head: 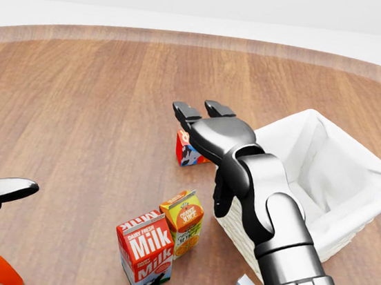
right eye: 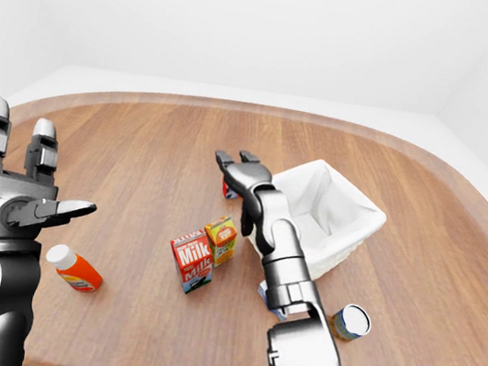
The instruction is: Pick up the orange juice, and put it in the basket.
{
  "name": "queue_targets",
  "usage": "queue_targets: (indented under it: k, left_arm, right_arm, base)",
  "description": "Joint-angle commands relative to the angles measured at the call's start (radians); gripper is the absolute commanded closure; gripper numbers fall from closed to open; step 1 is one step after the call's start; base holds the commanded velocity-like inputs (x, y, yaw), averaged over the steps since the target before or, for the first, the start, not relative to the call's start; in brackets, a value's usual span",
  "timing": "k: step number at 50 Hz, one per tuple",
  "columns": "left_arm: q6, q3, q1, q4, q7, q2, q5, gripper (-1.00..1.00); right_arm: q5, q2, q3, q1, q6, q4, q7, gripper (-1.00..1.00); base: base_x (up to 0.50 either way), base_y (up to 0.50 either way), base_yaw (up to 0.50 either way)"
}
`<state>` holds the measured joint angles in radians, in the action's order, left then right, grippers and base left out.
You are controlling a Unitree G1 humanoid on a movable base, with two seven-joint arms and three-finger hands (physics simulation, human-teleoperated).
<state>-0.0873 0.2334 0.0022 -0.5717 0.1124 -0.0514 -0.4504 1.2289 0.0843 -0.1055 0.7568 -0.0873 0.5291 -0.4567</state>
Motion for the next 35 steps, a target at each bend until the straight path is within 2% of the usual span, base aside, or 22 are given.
queue_targets:
  k: [1, 35]
  left_arm:
    - [0.000, 0.000, 0.000, 0.000, 0.000, 0.000, 0.000, -1.00]
    - [0.000, -0.001, 0.002, -0.005, 0.000, 0.001, -0.002, -1.00]
  right_arm:
    - [0.033, -0.008, -0.011, 0.011, 0.000, 0.054, 0.028, -1.00]
    - [0.116, -0.038, -0.037, 0.068, 0.000, 0.226, 0.102, -1.00]
  base:
    - [0.00, 0.00, 0.00]
    - [0.00, 0.00, 0.00]
